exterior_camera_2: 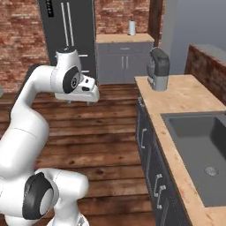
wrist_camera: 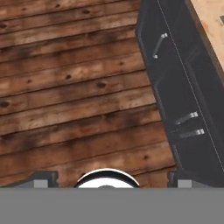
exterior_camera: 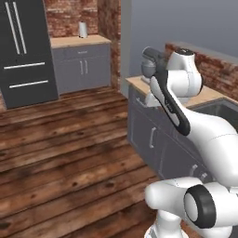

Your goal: Navigate to the stand mixer.

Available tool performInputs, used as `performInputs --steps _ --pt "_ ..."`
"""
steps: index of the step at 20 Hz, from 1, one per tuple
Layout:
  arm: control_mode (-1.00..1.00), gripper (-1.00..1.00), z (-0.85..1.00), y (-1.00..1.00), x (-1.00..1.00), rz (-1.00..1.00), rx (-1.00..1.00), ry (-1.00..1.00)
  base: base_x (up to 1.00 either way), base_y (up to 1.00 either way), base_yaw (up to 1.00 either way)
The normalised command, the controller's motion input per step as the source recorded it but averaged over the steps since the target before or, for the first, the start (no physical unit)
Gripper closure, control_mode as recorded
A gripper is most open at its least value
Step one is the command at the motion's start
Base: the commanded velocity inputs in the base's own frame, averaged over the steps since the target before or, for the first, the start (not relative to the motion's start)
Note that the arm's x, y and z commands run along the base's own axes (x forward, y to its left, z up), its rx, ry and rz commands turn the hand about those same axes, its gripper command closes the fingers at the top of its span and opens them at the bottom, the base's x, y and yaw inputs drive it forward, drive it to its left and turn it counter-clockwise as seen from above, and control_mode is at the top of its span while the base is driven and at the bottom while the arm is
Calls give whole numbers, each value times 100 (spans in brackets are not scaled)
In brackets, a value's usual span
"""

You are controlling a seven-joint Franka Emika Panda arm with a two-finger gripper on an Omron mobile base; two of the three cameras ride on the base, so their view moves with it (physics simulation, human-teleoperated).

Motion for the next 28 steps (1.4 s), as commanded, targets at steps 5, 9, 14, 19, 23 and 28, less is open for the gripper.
performInputs --steps 5,9,14,19,23,28 --pt "100 -100 0 0 0 0 0 0 100 34 1" --pt "100 -100 0 0 0 0 0 0 100 38 -14" --pt "100 -100 0 0 0 0 0 0 100 50 -43" --pt "100 -100 0 0 0 0 0 0 98 53 -62" --pt "100 -100 0 0 0 0 0 0 81 62 -72" --pt "100 -100 0 0 0 0 0 0 32 72 -74"
